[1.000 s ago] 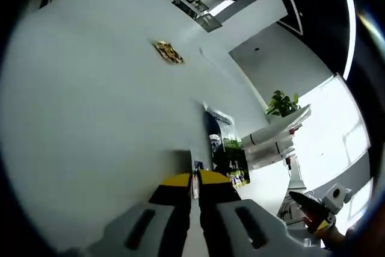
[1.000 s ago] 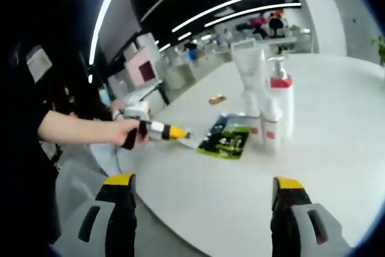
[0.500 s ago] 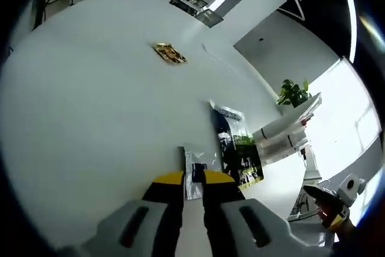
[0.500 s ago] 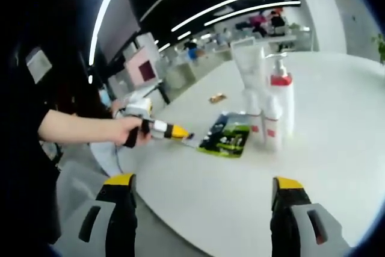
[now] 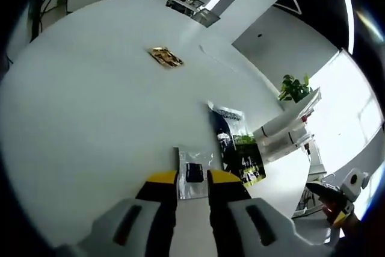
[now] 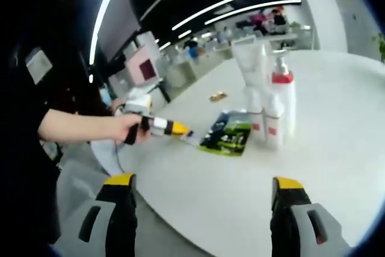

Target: Arrange the skincare products in the storage area until every visible bottle or jar stands upright without overlapping.

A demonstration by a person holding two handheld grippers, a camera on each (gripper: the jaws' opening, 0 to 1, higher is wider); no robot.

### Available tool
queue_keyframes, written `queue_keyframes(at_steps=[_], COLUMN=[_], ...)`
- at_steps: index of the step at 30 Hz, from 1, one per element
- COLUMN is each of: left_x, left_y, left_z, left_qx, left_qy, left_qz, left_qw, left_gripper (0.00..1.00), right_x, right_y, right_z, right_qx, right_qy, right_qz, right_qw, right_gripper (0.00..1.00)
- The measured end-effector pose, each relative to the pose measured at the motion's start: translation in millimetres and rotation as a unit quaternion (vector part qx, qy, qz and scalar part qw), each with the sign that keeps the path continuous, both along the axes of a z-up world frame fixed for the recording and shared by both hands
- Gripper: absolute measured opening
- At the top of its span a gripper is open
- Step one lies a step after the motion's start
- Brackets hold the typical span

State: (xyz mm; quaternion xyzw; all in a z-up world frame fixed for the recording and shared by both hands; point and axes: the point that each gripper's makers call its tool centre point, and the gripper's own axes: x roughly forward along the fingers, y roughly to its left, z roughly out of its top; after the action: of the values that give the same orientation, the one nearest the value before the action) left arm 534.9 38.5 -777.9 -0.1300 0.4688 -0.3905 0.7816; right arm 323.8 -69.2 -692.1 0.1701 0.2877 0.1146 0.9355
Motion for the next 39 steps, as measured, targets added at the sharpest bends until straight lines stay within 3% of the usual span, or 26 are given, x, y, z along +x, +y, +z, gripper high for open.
queue_keyframes(at_steps=[15,27,39], left_x=[-0.3,-13.7,-43.0], left_y=[7,10,10], left_z=[7.8,21.5,35.5], left_qx=[0.029,0.033,0.029], left_qy=[-0.039,-0.066,-0.073], left_qz=[-0.020,-0.047,-0.087], left_qw=[0.9986,0.9961,0.9930], left_gripper=[0.35,0.47,0.81], right_x=[-1,-1,-2], right_y=[0,1,3], right_z=[0.3,-0.6,-3.3], right_qx=[-0.004,-0.011,-0.020], right_qy=[-0.001,0.002,0.007], right_qz=[0.000,0.006,0.013], right_qw=[1.0000,0.9999,0.9997], right_gripper=[0.95,0.95,0.95])
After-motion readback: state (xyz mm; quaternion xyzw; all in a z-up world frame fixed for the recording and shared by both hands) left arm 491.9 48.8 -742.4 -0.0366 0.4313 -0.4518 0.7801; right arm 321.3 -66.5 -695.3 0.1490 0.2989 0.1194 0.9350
